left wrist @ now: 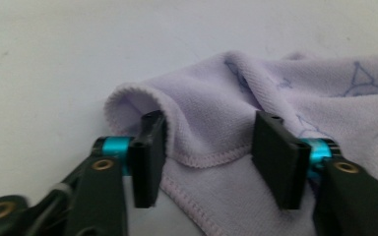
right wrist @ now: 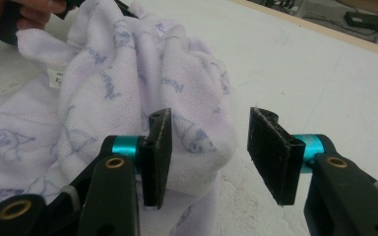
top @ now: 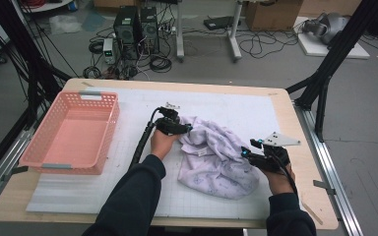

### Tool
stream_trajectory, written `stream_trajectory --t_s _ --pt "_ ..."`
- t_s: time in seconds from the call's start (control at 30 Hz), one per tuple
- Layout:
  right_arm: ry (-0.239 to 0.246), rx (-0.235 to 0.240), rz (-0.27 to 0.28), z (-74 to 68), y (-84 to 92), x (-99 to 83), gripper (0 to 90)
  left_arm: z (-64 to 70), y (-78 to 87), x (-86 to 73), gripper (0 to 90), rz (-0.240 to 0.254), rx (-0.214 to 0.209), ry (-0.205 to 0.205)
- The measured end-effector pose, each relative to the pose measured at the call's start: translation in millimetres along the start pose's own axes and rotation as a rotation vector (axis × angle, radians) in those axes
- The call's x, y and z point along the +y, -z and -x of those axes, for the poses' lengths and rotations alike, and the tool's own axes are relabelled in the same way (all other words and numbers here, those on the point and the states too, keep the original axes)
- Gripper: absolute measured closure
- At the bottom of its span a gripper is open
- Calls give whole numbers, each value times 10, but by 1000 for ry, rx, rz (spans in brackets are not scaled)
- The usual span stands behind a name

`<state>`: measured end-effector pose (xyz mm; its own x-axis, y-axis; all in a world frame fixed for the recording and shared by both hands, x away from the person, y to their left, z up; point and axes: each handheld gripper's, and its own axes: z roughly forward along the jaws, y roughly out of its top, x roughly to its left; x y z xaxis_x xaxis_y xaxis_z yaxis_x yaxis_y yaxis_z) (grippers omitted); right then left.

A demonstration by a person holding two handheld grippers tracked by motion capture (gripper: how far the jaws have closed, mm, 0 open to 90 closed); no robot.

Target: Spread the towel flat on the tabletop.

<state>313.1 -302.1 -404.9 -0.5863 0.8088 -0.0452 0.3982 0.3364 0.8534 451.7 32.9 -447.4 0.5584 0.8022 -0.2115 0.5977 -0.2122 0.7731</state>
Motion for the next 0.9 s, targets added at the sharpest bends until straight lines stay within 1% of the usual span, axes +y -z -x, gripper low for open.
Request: stream_trajectory --t_s 0.03,0.07,0.1,0.13,0.23,0.3,0.4,0.43,0.5,0.57,0.67,0.73,0.77,0.8,0.83,0.9 --pt "-5 1 -2 -5 -1 0 511 12 -1 -4 544 -1 -2 -24" --pt "1 2 -1 -2 -4 0 511 24 9 -4 636 -8 -8 -60" --pt "4 1 -2 0 -5 -1 510 48 27 0 741 -9 5 -106" --pt "2 0 -3 0 -6 -4 509 73 62 12 803 -8 17 -150" --pt "-2 -2 -5 6 -10 -13 504 75 174 45 820 5 -17 -169" --pt "-6 -2 -5 7 -10 -16 504 61 295 60 822 41 -41 -166" --pt "-5 -7 -6 7 -11 -16 503 22 491 64 827 87 -63 -149" --pt "-4 -10 -6 8 -14 -16 503 3 572 56 827 110 -72 -134" --pt "-12 -12 -7 10 -15 -16 502 -28 676 49 828 132 -78 -125" --pt "-16 -15 -7 12 -19 -15 502 -60 789 29 830 169 -97 -92" --pt "-23 -18 -1 17 -25 -7 502 -112 959 -5 830 210 -121 -60" --pt "-27 -22 1 21 -33 0 497 -159 1065 -34 829 228 -140 -8" --pt "-26 -16 0 22 -40 8 492 -184 1116 -51 830 239 -145 12" --pt "-21 -14 -1 21 -49 18 492 -209 1164 -72 830 246 -145 19" --pt "-14 -15 -5 23 -67 30 492 -233 1218 -101 830 251 -133 18" --pt "-11 -19 -17 38 -116 65 491 -268 1274 -153 830 254 -128 23"
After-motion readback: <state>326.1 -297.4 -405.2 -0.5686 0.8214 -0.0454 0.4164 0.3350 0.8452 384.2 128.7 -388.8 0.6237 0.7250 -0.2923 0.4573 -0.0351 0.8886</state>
